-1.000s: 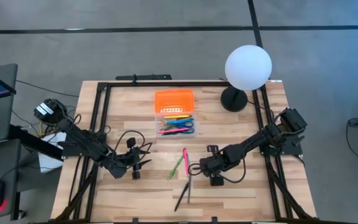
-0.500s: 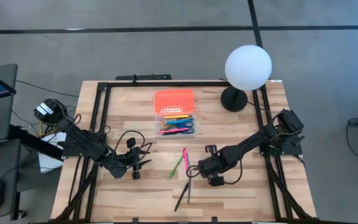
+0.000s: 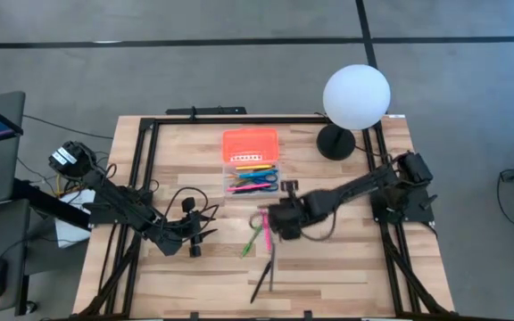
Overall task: Pick & place school supplies into a supply box
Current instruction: Put the black pen into the supply box, then put the green pen into the supply box
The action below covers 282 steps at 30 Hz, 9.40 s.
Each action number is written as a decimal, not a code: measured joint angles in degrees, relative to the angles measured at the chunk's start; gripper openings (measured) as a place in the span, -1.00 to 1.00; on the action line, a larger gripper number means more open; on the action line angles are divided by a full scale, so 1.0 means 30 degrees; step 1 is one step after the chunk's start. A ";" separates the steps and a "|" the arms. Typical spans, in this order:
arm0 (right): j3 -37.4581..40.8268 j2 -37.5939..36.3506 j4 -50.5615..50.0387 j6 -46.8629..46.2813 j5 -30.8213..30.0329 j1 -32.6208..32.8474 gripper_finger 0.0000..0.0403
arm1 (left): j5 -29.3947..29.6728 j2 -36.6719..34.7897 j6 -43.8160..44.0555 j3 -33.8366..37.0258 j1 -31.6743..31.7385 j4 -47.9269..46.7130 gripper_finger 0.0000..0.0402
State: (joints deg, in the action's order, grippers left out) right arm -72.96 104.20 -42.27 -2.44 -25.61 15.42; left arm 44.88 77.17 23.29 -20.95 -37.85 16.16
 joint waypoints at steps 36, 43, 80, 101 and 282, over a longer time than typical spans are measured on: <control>-0.0470 0.2303 0.7506 0.3557 0.5457 -0.6813 -0.61 | 0.0328 0.0000 0.0002 0.0000 0.0000 -0.0382 -0.26; -0.0477 0.2270 0.7239 0.3332 0.3925 -0.6584 -0.41 | 0.0342 0.0000 0.0016 0.0007 0.0016 0.0482 -0.26; 1.5237 -0.9449 1.9463 0.1012 0.1191 -0.0063 -0.39 | -0.1560 1.1603 -0.2711 -0.6494 0.2288 1.0182 -0.26; 1.5916 -0.8993 1.9999 -0.0239 -0.2440 0.3241 -0.39 | -0.3510 1.2471 0.2450 -1.1725 0.3761 -0.2357 -0.26; 1.5908 -0.9004 1.9228 -0.1070 -0.1457 0.3977 -0.39 | -1.0307 1.2735 -0.3675 -2.0561 0.6872 -2.5247 -0.87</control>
State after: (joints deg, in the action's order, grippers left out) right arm -25.23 77.19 15.42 -5.65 -29.98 27.35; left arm 13.96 115.37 12.26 -82.63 -17.23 -59.58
